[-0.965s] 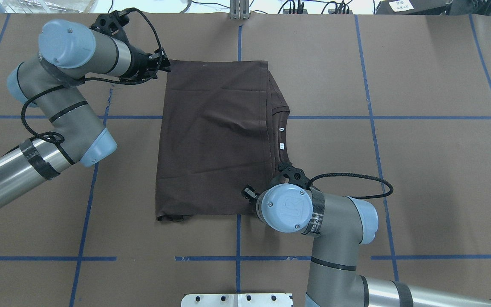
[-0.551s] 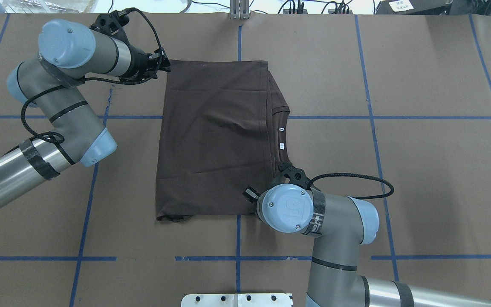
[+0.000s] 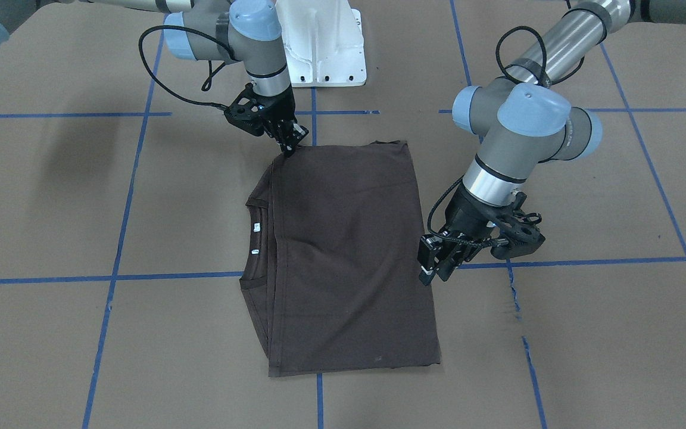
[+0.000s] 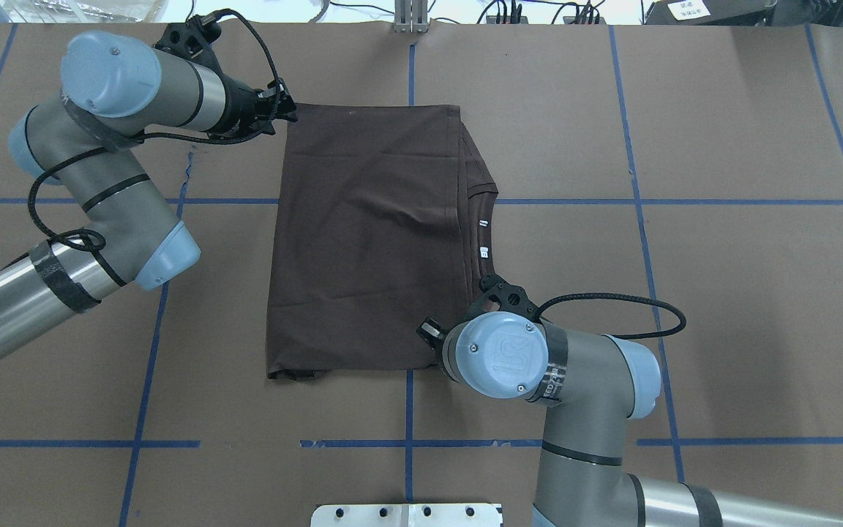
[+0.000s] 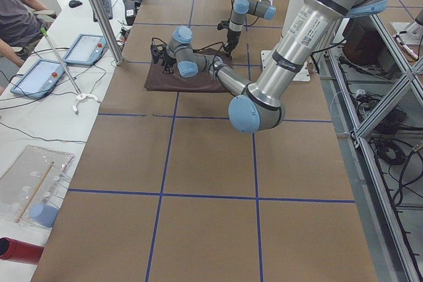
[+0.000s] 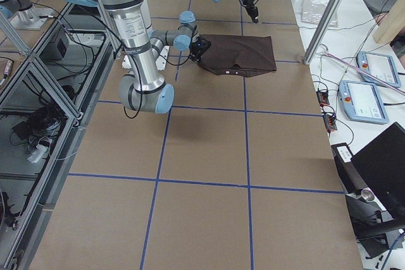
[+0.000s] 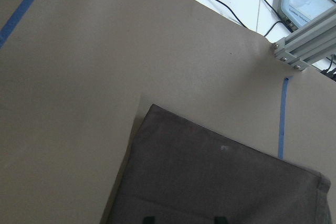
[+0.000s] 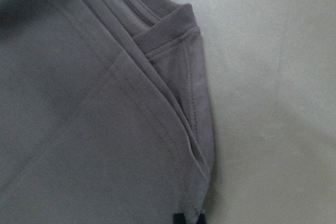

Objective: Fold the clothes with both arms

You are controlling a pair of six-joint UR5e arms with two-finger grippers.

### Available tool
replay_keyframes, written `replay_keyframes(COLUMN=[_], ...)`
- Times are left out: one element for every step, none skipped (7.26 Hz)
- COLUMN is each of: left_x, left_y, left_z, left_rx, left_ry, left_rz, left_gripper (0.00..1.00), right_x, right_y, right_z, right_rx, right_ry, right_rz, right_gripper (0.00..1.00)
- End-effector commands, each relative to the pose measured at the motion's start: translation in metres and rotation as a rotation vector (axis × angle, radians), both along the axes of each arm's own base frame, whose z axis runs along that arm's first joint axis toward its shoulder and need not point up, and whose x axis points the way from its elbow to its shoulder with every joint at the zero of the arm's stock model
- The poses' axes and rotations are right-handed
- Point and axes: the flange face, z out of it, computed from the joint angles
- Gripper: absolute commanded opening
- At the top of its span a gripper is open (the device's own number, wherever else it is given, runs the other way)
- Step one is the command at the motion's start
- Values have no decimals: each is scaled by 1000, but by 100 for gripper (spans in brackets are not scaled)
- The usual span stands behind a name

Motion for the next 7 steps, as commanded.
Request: replay_keyframes(left_x=[-5,-13,10,52,75,100,107], left_y=[97,157,210,260,302,349,362], left_z=[-1,13,21,24,23,29,33], left_rx=[-120,-164,-215,-300,-352,-439,-467], left_ry=[121,132,132,70,31,17,-17], left_rz=[41,58,47,45,57,96,101], left_gripper=[49,49,50,50,50,50,50], right_x=[49,59,58,59,57,56,56], right_y=[17,31,41,48,58,62,62], right_z=[3,5,2,-3,-6,-5,-5], right_rx=[4,-24,-42,-48,-59,-62,-62], right_ry=[-42,-57,-70,-79,-89,-87,-88], right_rz=[4,15,14,7,-1,-6,-6], right_gripper=[0,0,0,0,0,0,0])
